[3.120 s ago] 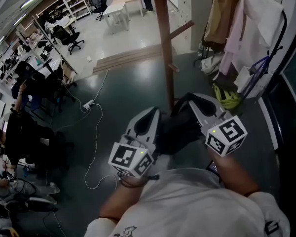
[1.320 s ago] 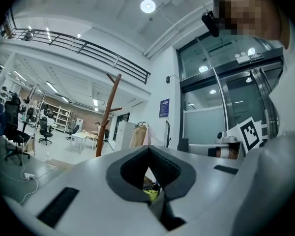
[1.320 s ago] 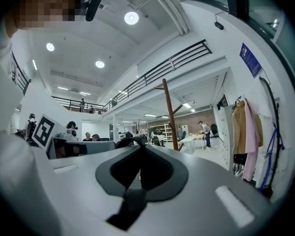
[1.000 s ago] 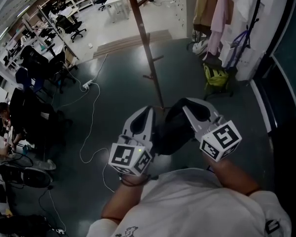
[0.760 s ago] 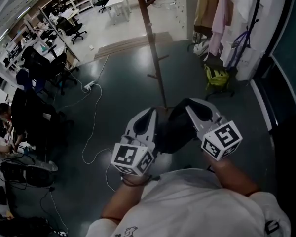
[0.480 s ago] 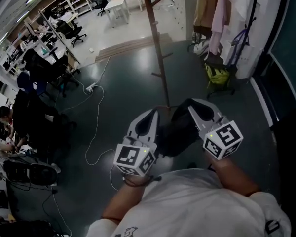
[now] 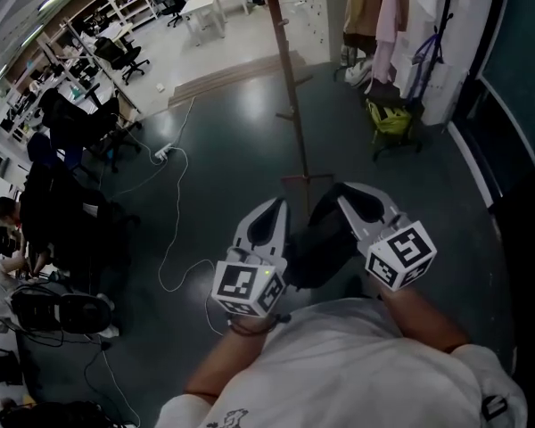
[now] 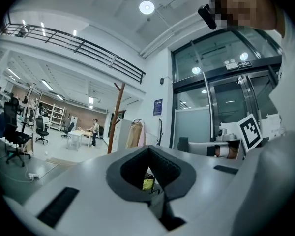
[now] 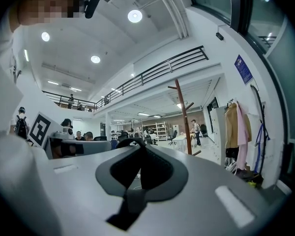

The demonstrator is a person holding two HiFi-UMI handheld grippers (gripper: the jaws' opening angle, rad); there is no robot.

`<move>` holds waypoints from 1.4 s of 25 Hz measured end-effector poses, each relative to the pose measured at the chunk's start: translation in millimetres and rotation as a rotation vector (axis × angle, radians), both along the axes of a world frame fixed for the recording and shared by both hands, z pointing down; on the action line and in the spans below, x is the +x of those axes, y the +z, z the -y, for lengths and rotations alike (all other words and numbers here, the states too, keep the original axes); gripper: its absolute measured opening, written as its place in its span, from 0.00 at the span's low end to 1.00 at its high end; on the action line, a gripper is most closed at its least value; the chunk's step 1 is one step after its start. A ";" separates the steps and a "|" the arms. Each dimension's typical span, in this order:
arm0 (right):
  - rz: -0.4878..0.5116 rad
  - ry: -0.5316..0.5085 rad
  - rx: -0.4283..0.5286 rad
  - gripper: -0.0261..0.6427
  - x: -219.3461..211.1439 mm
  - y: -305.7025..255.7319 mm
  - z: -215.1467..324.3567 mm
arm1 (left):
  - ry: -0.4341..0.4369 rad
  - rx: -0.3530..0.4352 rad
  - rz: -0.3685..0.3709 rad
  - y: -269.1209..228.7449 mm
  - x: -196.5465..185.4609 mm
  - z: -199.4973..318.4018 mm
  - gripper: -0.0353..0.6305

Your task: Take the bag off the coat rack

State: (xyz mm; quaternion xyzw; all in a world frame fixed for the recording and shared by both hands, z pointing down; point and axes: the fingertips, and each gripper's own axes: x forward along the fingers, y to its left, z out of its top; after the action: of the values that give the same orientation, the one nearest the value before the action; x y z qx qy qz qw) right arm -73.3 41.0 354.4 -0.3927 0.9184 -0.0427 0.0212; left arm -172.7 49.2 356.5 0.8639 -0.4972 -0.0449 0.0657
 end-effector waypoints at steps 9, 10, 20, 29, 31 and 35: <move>-0.024 0.004 0.008 0.07 -12.5 30.2 -39.7 | -0.013 -0.005 -0.010 30.2 -6.9 -33.1 0.06; -0.028 0.006 0.009 0.07 -12.2 34.1 -42.9 | -0.015 -0.004 -0.009 33.1 -5.9 -36.1 0.06; -0.043 0.036 -0.005 0.07 -11.1 61.0 -57.6 | -0.028 0.013 0.007 49.0 -2.8 -48.7 0.06; -0.039 0.042 -0.007 0.07 -16.6 59.5 -57.4 | -0.024 0.007 0.003 51.3 -8.5 -50.1 0.06; -0.038 0.041 -0.007 0.07 -17.1 60.0 -56.3 | -0.024 0.006 0.003 52.8 -9.1 -49.3 0.06; -0.036 0.040 -0.003 0.07 -18.9 59.1 -51.5 | -0.025 0.003 0.000 54.5 -11.5 -44.8 0.06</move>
State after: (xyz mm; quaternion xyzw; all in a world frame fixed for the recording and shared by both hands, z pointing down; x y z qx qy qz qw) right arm -92.2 92.6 413.5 -0.4116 0.9106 -0.0365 0.0049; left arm -184.2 94.0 411.0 0.8578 -0.5078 -0.0465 0.0640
